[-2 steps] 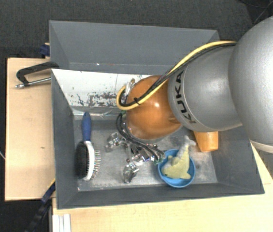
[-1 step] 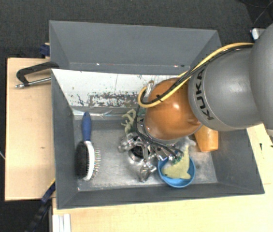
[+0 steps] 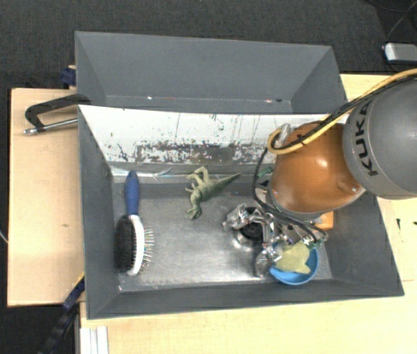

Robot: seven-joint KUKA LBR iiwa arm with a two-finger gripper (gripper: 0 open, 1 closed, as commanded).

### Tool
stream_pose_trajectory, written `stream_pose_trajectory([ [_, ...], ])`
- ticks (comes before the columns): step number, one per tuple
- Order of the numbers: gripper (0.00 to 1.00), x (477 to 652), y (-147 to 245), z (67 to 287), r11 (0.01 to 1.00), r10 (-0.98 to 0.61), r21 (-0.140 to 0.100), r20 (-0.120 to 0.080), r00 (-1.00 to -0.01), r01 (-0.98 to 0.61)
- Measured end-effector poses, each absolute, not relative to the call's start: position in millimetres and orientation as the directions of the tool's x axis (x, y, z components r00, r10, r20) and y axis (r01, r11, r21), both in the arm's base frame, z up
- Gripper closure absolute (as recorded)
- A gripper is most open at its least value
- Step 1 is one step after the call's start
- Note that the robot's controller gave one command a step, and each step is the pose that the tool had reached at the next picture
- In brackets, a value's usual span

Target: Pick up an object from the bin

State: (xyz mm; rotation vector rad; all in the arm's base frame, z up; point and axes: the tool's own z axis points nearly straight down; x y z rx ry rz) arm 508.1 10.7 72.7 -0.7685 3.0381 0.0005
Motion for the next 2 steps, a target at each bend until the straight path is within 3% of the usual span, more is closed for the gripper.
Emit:
stream_pose_trajectory([
  [1, 0.00, 558.5, -59.7, 72.2, 0.824, -0.567, -0.004, -0.011, -0.824, -0.567],
  [2, 1.00, 559.3, -55.5, 74.2, 0.822, -0.569, -0.004, -0.015, -0.822, -0.569],
])
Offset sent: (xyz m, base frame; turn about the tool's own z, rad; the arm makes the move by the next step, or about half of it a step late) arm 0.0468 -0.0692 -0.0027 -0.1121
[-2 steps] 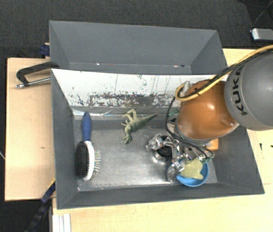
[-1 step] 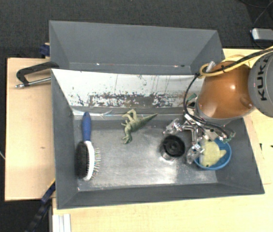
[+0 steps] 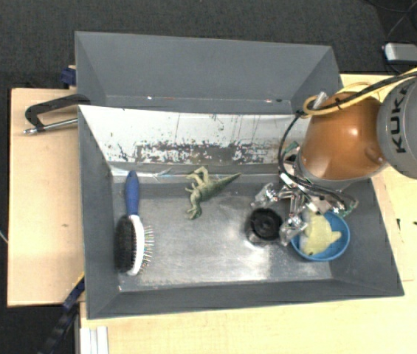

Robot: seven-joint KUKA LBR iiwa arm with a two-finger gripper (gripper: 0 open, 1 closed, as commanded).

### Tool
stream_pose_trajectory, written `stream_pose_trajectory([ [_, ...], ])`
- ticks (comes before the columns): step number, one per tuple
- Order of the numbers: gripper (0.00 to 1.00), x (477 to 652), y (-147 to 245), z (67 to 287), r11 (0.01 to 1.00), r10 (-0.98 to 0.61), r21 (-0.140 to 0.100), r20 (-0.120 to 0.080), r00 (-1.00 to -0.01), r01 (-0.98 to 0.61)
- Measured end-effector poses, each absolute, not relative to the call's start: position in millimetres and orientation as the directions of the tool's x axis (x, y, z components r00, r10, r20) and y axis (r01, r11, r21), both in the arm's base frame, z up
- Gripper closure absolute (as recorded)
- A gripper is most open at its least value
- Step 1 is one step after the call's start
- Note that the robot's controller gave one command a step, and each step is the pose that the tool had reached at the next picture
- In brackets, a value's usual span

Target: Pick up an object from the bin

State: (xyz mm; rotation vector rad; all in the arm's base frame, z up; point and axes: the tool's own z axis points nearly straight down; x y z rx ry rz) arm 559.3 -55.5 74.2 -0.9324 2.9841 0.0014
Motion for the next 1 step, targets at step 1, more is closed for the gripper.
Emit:
stream_pose_trajectory([
  [1, 1.00, 572.7, -29.8, 205.4, 0.767, -0.642, -0.009, -0.013, -0.767, -0.642],
])
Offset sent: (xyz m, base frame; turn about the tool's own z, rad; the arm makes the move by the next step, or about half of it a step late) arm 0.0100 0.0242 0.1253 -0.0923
